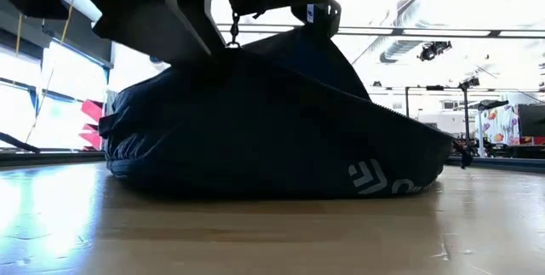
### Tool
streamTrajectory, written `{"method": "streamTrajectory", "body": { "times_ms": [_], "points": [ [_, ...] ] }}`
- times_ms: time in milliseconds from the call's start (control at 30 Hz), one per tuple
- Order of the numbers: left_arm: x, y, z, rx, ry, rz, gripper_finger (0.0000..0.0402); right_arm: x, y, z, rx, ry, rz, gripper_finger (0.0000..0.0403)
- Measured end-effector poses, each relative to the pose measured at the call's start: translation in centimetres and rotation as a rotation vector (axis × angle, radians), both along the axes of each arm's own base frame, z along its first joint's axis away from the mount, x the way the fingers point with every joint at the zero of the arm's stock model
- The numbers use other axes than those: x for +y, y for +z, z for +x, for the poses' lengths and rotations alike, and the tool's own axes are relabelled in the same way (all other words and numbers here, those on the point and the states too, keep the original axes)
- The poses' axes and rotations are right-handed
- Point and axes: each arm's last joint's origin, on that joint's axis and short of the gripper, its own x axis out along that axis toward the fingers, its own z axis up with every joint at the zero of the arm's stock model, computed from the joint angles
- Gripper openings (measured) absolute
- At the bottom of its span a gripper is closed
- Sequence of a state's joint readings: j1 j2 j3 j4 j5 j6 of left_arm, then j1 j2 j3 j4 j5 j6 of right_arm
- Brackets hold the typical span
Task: Unpack backpack
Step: Close the blue backpack
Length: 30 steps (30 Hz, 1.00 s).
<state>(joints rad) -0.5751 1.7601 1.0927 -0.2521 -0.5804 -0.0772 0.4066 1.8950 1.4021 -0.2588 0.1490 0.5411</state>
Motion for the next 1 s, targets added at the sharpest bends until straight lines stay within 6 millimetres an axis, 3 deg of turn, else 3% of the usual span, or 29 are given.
{"method": "streamTrajectory", "body": {
  "times_ms": [100,267,333,1000],
  "points": [
    [-0.1,0.0,0.1,-0.014,-0.001,-0.009,0.0139,0.2,-0.1,-0.2,0.014,0.007,-0.004,0.0000],
    [-0.6,0.3,0.1,-0.022,-0.013,-0.018,0.0035,0.8,-0.6,-0.7,0.048,0.005,0.003,0.0000],
    [-0.6,0.2,-0.1,-0.017,-0.003,-0.028,0.0010,1.0,-1.1,-1.0,0.065,0.001,0.007,0.0000],
    [-3.4,0.0,-3.5,0.054,0.011,-0.064,0.0000,0.1,-6.6,-4.8,0.332,-0.200,0.005,0.0000]
  ]
}}
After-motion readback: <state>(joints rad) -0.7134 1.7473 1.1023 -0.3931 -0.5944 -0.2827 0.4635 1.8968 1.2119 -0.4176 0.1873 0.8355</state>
